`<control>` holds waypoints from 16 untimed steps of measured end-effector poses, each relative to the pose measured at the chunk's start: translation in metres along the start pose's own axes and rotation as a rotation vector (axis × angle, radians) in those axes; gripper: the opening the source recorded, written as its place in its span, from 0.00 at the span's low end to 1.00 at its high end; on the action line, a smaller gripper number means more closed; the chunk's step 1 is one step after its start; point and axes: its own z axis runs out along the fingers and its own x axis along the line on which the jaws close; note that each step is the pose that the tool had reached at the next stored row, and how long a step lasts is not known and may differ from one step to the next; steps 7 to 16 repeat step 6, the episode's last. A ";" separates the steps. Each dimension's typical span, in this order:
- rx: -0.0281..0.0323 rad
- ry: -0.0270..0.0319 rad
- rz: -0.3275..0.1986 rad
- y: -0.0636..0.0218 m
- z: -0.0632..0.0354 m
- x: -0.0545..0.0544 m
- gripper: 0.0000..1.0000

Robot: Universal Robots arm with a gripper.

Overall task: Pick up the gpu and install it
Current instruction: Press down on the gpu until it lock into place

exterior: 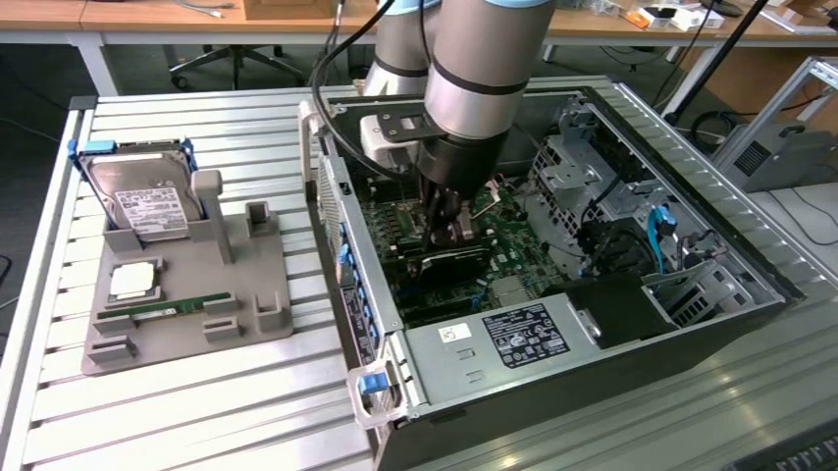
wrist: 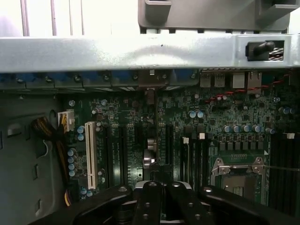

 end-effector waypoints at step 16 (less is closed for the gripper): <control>0.0001 -0.0002 0.000 -0.0002 0.0000 0.000 0.11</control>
